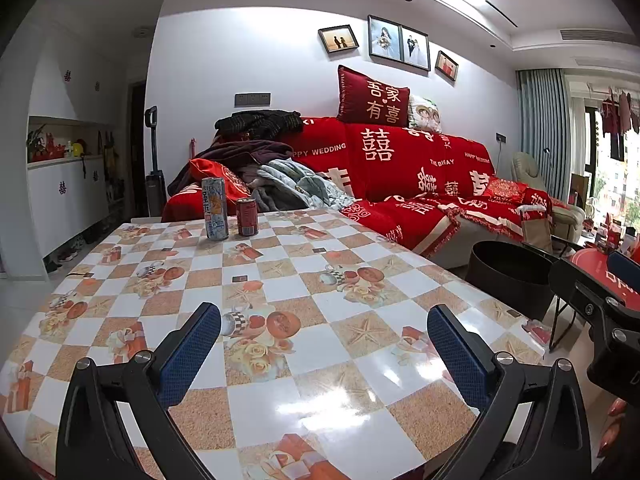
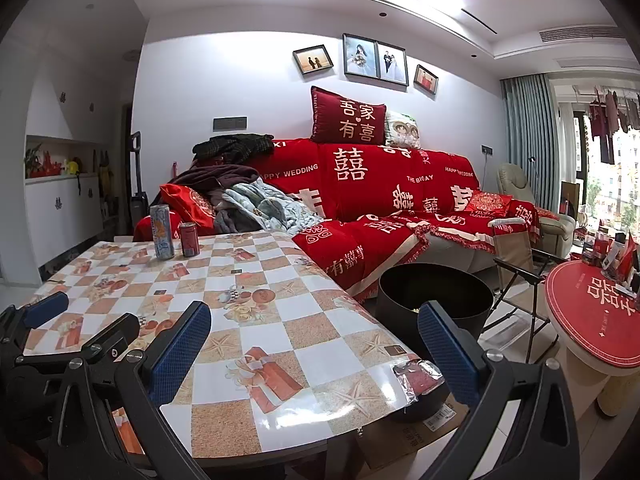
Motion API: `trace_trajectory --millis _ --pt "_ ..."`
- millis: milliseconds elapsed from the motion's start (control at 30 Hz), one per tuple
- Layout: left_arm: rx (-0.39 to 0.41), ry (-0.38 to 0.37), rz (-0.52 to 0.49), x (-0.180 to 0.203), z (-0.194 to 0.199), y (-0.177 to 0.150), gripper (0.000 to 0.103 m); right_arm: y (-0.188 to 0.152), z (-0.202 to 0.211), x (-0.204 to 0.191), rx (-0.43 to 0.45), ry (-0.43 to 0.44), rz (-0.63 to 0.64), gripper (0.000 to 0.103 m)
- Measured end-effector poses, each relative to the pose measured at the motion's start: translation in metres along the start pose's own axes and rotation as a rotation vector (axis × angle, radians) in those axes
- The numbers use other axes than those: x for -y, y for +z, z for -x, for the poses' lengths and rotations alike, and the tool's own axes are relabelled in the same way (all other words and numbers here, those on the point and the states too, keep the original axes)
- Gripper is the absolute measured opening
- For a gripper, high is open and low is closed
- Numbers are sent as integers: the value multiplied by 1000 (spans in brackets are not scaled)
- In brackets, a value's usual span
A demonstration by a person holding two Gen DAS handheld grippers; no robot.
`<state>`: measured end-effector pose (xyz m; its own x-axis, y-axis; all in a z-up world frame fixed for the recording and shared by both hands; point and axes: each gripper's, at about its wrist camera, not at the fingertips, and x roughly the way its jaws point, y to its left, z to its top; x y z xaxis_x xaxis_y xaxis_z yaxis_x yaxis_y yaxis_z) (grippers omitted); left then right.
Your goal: Collect trash
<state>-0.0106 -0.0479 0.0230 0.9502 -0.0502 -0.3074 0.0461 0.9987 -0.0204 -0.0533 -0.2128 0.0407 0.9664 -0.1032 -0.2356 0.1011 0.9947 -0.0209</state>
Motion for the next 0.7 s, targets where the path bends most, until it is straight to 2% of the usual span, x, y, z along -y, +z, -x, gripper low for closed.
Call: trace_trajectory --millis 700 --pt "-2 0 1 -1 0 2 103 -1 0 -2 1 -1 1 103"
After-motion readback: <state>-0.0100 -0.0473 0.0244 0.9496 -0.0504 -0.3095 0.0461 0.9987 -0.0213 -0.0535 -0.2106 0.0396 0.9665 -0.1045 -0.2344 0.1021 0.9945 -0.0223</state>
